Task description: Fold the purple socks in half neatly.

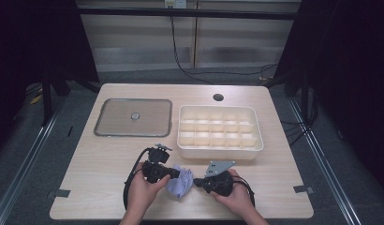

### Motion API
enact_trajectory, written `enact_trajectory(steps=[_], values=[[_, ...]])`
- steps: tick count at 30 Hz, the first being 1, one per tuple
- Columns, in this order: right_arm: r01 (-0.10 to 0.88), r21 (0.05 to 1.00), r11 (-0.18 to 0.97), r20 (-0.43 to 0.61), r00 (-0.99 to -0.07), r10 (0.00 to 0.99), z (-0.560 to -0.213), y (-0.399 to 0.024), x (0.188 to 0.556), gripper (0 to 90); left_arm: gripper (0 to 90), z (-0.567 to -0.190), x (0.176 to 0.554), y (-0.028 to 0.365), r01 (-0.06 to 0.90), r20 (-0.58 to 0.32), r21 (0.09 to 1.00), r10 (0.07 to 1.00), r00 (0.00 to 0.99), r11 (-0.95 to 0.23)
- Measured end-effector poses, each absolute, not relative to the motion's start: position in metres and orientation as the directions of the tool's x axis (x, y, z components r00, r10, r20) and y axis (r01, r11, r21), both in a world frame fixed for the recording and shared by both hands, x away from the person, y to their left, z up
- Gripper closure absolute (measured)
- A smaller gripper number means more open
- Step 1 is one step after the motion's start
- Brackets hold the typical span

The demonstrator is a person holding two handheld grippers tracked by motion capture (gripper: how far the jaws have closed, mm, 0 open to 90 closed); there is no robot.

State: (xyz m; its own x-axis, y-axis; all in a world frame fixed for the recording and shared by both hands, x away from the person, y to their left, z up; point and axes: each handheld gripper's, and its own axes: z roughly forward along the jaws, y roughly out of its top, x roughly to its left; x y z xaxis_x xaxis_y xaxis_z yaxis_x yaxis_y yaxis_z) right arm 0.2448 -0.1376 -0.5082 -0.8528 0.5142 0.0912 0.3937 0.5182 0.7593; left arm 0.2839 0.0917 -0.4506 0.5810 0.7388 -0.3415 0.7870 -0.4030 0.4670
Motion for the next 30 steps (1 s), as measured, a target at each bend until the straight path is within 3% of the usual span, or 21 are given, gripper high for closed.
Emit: enact_trajectory(steps=[14,30], values=[[0.393,0.759,0.519,0.091,-0.853,0.514,-0.508,-0.137,0.245,90.0,83.1,-0.473,0.276,0.074,0.779,-0.331,0.422,0.721,0.608,-0.464],[0.393,0.759,0.519,0.09,-0.853,0.514,-0.508,-0.137,0.245,90.0,81.6,-0.461,0.279,0.074,0.754,-0.278,0.469,0.733,0.621,-0.461]])
